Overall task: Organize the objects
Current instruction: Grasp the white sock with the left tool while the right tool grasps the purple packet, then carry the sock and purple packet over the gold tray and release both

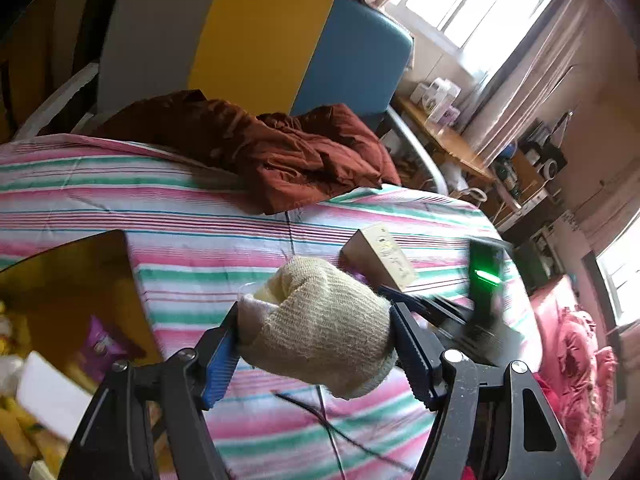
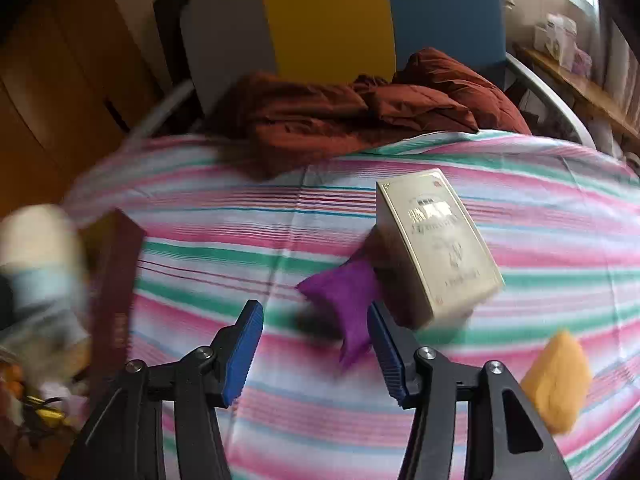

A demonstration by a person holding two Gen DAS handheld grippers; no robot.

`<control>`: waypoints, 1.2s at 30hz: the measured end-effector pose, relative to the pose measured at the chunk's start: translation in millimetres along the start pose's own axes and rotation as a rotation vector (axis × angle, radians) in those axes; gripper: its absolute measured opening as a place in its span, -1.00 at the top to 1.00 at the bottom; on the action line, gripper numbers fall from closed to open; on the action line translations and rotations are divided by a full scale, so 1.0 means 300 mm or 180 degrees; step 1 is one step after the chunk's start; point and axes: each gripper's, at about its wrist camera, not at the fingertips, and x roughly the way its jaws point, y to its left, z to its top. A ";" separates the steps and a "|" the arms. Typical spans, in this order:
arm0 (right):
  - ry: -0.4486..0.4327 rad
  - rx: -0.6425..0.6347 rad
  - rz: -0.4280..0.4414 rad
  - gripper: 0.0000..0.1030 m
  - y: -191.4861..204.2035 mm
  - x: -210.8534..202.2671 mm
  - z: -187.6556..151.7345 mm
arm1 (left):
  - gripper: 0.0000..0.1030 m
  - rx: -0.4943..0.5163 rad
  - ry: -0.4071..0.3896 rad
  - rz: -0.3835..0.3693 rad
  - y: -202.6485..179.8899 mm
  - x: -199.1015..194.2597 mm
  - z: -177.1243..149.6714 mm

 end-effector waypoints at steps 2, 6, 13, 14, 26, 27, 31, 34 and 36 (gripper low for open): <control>0.0050 -0.0027 -0.0109 -0.11 -0.004 0.050 0.023 | -0.38 -0.0020 -0.0029 -0.0034 0.009 -0.032 -0.007; 0.0123 -0.0038 -0.0115 -0.06 -0.028 0.081 0.041 | -0.38 -0.0079 -0.0088 -0.0064 0.038 -0.094 -0.025; 0.0167 -0.0050 -0.0001 -0.06 -0.042 0.092 0.037 | -0.38 -0.0141 -0.0134 -0.0031 0.075 -0.132 -0.054; 0.0184 -0.0034 0.0028 -0.06 -0.046 0.099 0.041 | -0.38 -0.0148 -0.0131 -0.0032 0.075 -0.135 -0.058; 0.0214 0.0135 0.0117 0.24 -0.033 0.066 -0.008 | -0.38 -0.0086 -0.0165 0.0072 0.090 -0.161 -0.092; 0.0192 0.0146 0.0145 0.24 -0.022 0.046 -0.017 | -0.38 -0.0094 -0.0159 0.0065 0.094 -0.162 -0.094; 0.0049 0.0093 0.0351 0.24 0.046 -0.044 -0.037 | -0.38 -0.0143 -0.0181 0.0075 0.118 -0.192 -0.105; -0.0059 -0.0012 0.0522 0.24 0.125 -0.114 -0.049 | -0.38 -0.0195 -0.0260 0.0086 0.144 -0.243 -0.111; -0.0107 -0.0079 0.0602 0.24 0.176 -0.152 -0.064 | -0.38 -0.0223 -0.0325 0.0113 0.168 -0.280 -0.114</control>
